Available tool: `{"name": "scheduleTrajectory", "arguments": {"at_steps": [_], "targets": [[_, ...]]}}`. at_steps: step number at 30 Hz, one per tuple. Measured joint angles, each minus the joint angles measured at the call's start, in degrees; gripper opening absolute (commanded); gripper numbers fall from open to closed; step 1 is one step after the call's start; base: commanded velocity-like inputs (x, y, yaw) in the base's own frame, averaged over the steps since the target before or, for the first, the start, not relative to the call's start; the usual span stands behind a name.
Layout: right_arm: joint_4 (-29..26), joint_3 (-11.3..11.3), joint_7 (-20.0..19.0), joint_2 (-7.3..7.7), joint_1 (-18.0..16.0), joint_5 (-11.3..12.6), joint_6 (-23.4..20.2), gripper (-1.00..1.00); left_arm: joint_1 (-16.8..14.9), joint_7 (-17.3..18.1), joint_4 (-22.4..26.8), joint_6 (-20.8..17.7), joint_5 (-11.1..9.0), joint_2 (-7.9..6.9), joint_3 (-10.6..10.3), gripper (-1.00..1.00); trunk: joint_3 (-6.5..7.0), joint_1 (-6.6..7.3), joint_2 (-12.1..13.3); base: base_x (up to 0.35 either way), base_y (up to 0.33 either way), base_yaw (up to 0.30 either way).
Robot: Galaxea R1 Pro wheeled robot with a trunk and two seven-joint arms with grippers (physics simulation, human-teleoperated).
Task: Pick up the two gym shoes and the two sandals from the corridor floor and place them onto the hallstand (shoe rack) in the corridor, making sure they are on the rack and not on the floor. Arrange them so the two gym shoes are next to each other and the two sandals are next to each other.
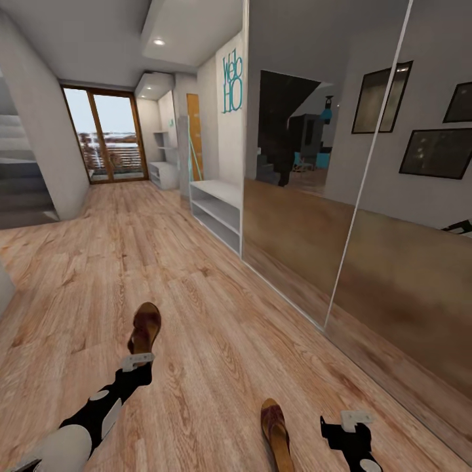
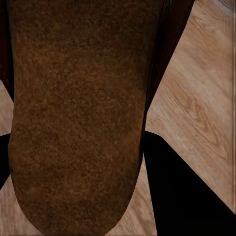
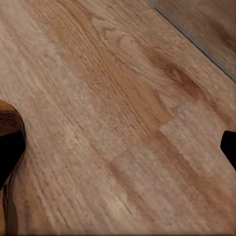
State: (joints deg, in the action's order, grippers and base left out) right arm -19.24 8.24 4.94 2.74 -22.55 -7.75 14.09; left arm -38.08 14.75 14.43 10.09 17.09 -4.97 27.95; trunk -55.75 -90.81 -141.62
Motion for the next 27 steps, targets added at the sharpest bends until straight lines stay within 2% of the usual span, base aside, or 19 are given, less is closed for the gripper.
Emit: {"name": "scheduleTrajectory", "arguments": {"at_steps": [5, 6, 8, 11, 12, 13, 16, 19, 27], "targets": [[-0.12, 0.03, -0.01, -0.01, 0.00, 0.00, -0.52, 1.00, -1.28, -0.55, 0.95, -1.12, 0.03, 1.41, -0.19, -1.00, -0.04, 0.00, 0.00, 0.000, 0.000, 0.030], [-0.13, 0.03, -0.01, -0.03, 0.00, 0.00, -0.56, 1.00, -2.09, -0.71, 1.18, -2.23, 0.11, 1.78, -0.23, -1.00, -0.09, 0.00, 0.00, 0.000, 0.000, 0.113], [-0.10, 0.03, 0.01, -0.06, -0.01, 0.00, -0.65, 1.00, -4.49, -0.85, 1.57, -7.20, 0.37, 2.49, -0.25, -1.00, -0.21, 0.00, 0.00, 0.000, 0.000, 0.132], [-0.05, 0.03, 0.01, -0.07, -0.01, 0.00, -0.68, 1.00, -5.80, -0.66, 1.67, -9.64, 0.69, 2.77, -0.33, -1.00, -0.42, 0.00, 0.00, 0.000, 0.000, 0.141], [-0.02, 0.03, 0.04, -0.07, -0.01, 0.00, -0.67, 1.00, -5.93, -0.68, 1.68, -9.95, 0.73, 2.80, -0.87, -1.00, -0.49, 0.00, 0.00, 0.000, 0.000, 0.145], [0.00, 0.03, 0.07, -0.07, -0.01, 0.00, -0.67, 1.00, -6.13, -0.81, 1.69, -10.28, 0.67, 2.83, -3.77, -1.00, -0.56, 0.00, 0.00, 0.000, 0.000, 0.145], [-0.05, 0.03, 0.08, -0.07, 0.00, 0.00, -0.73, 1.00, -6.32, -0.50, 2.94, -10.89, 0.59, 3.05, -6.23, -1.00, -0.96, -0.21, -0.39, 0.000, 0.000, 0.069], [-0.07, 0.07, 0.12, -0.05, 0.00, 0.00, -0.74, 1.00, -6.32, -0.45, 3.93, -11.18, 0.64, 3.15, -6.52, -1.00, -1.72, -0.87, -1.58, 0.000, 0.000, 0.010], [-0.07, 0.11, 0.17, 0.01, 0.00, 0.00, -0.74, 1.00, -6.29, -0.47, 4.10, -11.23, 0.64, 3.89, -6.59, -1.00, -3.64, -1.09, -1.70, 0.000, 0.000, 0.002]]}}
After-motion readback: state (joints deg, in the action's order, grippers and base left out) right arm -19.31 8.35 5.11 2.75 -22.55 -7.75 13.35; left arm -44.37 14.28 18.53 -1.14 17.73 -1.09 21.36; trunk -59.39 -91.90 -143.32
